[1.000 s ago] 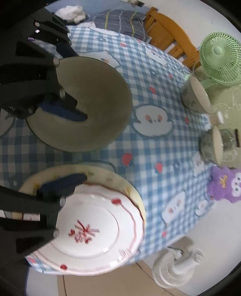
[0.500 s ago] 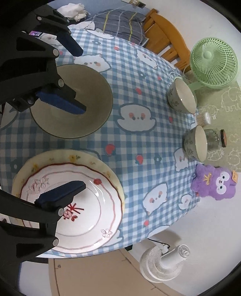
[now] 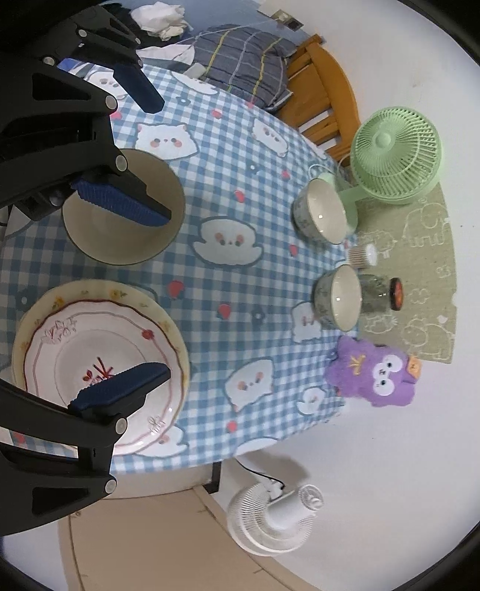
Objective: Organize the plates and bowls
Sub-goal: 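Raise both tools and move them to the second cream bowl near the fan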
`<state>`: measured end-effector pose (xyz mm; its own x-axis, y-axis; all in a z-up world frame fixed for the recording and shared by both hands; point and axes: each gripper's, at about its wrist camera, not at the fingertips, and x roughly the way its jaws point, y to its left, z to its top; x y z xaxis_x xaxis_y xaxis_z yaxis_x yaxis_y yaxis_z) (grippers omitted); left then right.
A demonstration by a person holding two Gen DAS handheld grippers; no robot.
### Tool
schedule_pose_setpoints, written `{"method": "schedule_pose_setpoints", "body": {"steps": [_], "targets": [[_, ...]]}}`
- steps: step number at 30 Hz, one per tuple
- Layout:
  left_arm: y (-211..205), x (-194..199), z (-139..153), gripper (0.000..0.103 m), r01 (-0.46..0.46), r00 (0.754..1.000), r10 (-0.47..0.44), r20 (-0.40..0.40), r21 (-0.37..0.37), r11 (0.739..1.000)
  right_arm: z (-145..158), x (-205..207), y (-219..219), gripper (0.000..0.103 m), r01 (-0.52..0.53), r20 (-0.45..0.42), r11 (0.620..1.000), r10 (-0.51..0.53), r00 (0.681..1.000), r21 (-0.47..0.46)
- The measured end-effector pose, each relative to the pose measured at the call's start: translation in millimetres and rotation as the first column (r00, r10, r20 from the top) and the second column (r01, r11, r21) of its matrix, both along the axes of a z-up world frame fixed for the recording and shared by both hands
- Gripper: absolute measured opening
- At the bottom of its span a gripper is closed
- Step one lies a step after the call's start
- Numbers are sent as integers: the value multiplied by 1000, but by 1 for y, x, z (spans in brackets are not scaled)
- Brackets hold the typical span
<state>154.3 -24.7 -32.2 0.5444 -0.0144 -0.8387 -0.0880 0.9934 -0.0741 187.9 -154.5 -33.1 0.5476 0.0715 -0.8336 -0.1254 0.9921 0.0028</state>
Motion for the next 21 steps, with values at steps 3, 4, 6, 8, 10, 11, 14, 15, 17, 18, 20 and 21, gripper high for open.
{"method": "schedule_pose_setpoints", "body": {"steps": [3, 4, 6, 8, 10, 11, 14, 15, 17, 18, 20, 21], "targets": [[-1, 0, 13, 85, -17, 999, 16, 29, 7, 1000, 14, -1, -3, 80, -5, 23, 1000, 5, 1000, 24], [0, 0, 18, 86, -22, 999, 22, 35, 7, 1000, 19, -2, -5, 80, -7, 32, 999, 6, 999, 37], [1, 1, 25, 88, -33, 999, 34, 41, -3, 999, 27, -2, -6, 80, -17, 46, 998, 15, 999, 59], [3, 2, 31, 89, -50, 998, 50, 42, -8, 999, 34, 0, -4, 80, -24, 43, 997, 21, 999, 73], [5, 4, 36, 89, -52, 997, 52, 49, -4, 999, 39, 4, -3, 81, -23, 32, 997, 21, 999, 80], [6, 6, 39, 89, -54, 997, 53, 54, 0, 999, 42, 6, -2, 83, -22, 30, 996, 20, 999, 83], [10, 13, 47, 91, -56, 997, 55, 61, 12, 998, 50, 13, 2, 85, -12, 49, 997, 8, 999, 80], [11, 16, 51, 94, -60, 996, 58, 68, 23, 998, 53, 16, 4, 85, -9, 57, 997, 5, 998, 77], [16, 24, 57, 96, -62, 994, 58, 92, 44, 997, 60, 23, 9, 86, -10, 77, 997, 4, 997, 76], [18, 28, 59, 96, -58, 994, 54, 94, 42, 997, 62, 26, 10, 87, -11, 84, 997, 5, 996, 74], [25, 37, 63, 96, -51, 994, 48, 100, 30, 998, 68, 34, 15, 88, -6, 100, 997, -2, 995, 70], [27, 41, 65, 96, -48, 993, 45, 106, 27, 998, 71, 38, 17, 88, -2, 108, 998, -6, 994, 69]]}}
